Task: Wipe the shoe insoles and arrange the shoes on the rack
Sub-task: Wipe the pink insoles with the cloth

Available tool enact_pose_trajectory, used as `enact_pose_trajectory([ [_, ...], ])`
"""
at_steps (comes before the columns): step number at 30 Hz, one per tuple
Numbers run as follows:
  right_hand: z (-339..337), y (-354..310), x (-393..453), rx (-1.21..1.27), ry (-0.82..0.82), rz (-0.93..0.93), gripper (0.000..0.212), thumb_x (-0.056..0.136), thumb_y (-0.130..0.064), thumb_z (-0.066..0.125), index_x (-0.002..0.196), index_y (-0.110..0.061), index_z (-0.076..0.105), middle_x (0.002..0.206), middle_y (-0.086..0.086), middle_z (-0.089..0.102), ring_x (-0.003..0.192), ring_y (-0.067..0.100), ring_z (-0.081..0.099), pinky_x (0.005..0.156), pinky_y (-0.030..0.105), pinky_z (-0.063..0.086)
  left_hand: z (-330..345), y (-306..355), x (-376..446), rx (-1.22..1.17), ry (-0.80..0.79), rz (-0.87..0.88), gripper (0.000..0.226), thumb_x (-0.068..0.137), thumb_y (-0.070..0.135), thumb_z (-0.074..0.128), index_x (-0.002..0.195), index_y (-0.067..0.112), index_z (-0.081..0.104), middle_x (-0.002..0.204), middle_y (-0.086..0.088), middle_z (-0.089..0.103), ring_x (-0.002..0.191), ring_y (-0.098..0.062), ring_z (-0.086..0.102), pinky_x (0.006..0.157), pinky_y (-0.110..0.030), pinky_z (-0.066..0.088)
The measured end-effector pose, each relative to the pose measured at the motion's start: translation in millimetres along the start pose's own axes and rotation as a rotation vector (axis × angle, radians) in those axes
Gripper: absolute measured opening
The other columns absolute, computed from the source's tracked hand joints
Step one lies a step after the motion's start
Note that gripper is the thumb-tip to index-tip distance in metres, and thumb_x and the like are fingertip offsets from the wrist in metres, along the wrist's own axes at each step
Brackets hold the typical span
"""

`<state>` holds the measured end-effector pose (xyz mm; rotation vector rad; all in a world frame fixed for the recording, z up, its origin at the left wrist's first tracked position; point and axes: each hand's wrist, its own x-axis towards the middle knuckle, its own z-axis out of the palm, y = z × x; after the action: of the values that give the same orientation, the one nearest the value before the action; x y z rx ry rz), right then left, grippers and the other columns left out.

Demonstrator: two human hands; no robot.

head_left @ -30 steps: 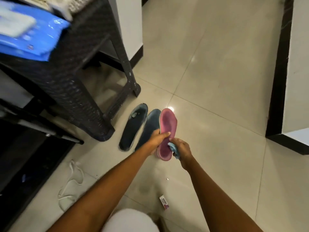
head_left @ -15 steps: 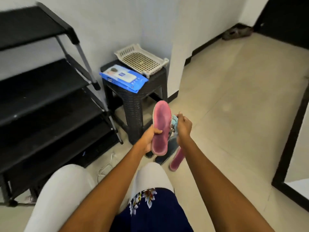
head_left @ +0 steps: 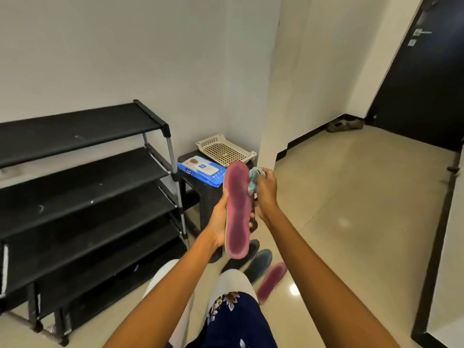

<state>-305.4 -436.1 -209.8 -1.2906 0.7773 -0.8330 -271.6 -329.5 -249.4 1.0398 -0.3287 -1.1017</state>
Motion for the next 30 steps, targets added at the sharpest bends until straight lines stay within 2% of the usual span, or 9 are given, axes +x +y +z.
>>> enact_pose_trajectory([
  [5, -2.4, 1.8, -2.3, -0.282, 0.065, -0.231, 0.013, 0.087, -0.016, 0.064, 0.100, -0.018, 0.064, 0.101, 0.007, 0.064, 0.091, 0.019, 0.063, 0.078, 0.035, 0.056, -7.5, -8.8, -6.6, -0.309, -0.116, -0.083, 0.066, 0.083, 0.057, 0.056, 0.133, 0.015, 0.045, 0.099, -0.006, 0.052, 0.073, -0.018, 0.060, 0.065, -0.029, 0.052],
  [8, -3.8, -4.9, -1.5, -0.241, 0.046, -0.175, 0.019, 0.086, -0.017, 0.066, 0.105, -0.013, 0.068, 0.100, 0.007, 0.067, 0.090, 0.019, 0.063, 0.074, 0.031, 0.055, -12.6, -0.7, -4.9, -0.351, -0.178, -0.098, 0.059, 0.086, 0.053, 0.058, 0.125, 0.010, 0.052, 0.099, -0.010, 0.056, 0.078, -0.023, 0.061, 0.070, -0.034, 0.053],
  [11, -1.7, -9.0, -3.2, -0.208, -0.033, -0.108, 0.023, 0.085, -0.017, 0.068, 0.107, -0.011, 0.068, 0.097, 0.005, 0.068, 0.087, 0.015, 0.063, 0.066, 0.021, 0.052, -8.2, 14.1, -2.4, -0.294, -0.081, -0.072, 0.054, 0.089, 0.052, 0.053, 0.115, 0.005, 0.064, 0.100, -0.016, 0.064, 0.086, -0.027, 0.062, 0.082, -0.042, 0.050],
  [14, -1.9, -5.2, -8.1, -0.347, -0.109, -0.136, 0.021, 0.085, -0.019, 0.067, 0.106, -0.013, 0.069, 0.093, 0.001, 0.068, 0.088, 0.017, 0.064, 0.070, 0.028, 0.056, -3.7, 29.2, 6.0, -0.227, 0.057, 0.067, 0.049, 0.091, 0.051, 0.050, 0.122, 0.015, 0.059, 0.106, -0.006, 0.068, 0.093, -0.020, 0.064, 0.085, -0.039, 0.052],
  [16, -3.4, -1.8, -9.8, -0.436, -0.131, -0.224, 0.019, 0.087, -0.019, 0.065, 0.104, -0.013, 0.068, 0.094, 0.001, 0.066, 0.087, 0.016, 0.062, 0.069, 0.025, 0.053, 2.7, 34.8, 8.5, -0.288, 0.039, 0.128, 0.051, 0.084, 0.047, 0.056, 0.121, 0.012, 0.056, 0.097, -0.006, 0.067, 0.084, -0.017, 0.066, 0.072, -0.032, 0.055],
  [19, -2.2, 1.6, -7.3, -0.707, -0.004, -0.464, 0.021, 0.087, -0.024, 0.065, 0.104, -0.011, 0.068, 0.101, 0.004, 0.059, 0.092, 0.014, 0.053, 0.070, 0.025, 0.048, 8.9, 34.7, 7.1, -0.370, -0.030, 0.144, 0.048, 0.078, 0.041, 0.057, 0.113, 0.007, 0.058, 0.087, -0.010, 0.069, 0.076, -0.018, 0.069, 0.064, -0.029, 0.057],
  [23, 6.7, -1.5, -4.8, -0.878, 0.066, -0.617, 0.023, 0.090, -0.027, 0.060, 0.107, -0.013, 0.069, 0.102, 0.004, 0.063, 0.094, 0.016, 0.050, 0.072, 0.023, 0.035, 8.8, 28.6, 5.6, -0.454, -0.042, 0.133, 0.045, 0.094, 0.041, 0.044, 0.124, 0.009, 0.053, 0.096, -0.012, 0.068, 0.086, -0.020, 0.067, 0.076, -0.032, 0.057],
  [26, 12.3, 0.5, -16.7, -0.962, -0.046, -0.784, 0.018, 0.091, -0.024, 0.060, 0.103, -0.015, 0.070, 0.094, 0.003, 0.067, 0.087, 0.018, 0.052, 0.072, 0.023, 0.030, 3.8, 30.3, 4.3, -0.490, 0.000, 0.155, 0.061, 0.085, 0.042, 0.054, 0.137, 0.011, 0.046, 0.106, -0.013, 0.063, 0.097, -0.023, 0.061, 0.086, -0.035, 0.050],
  [30, 12.6, -3.7, -29.8, -1.067, -0.139, -0.991, 0.012, 0.084, -0.023, 0.068, 0.094, -0.019, 0.073, 0.085, 0.001, 0.070, 0.079, 0.017, 0.053, 0.068, 0.027, 0.032, -1.7, 32.0, 7.7, -0.555, 0.012, 0.132, 0.063, 0.081, 0.041, 0.055, 0.136, 0.011, 0.047, 0.101, -0.012, 0.063, 0.094, -0.021, 0.060, 0.085, -0.032, 0.049],
])
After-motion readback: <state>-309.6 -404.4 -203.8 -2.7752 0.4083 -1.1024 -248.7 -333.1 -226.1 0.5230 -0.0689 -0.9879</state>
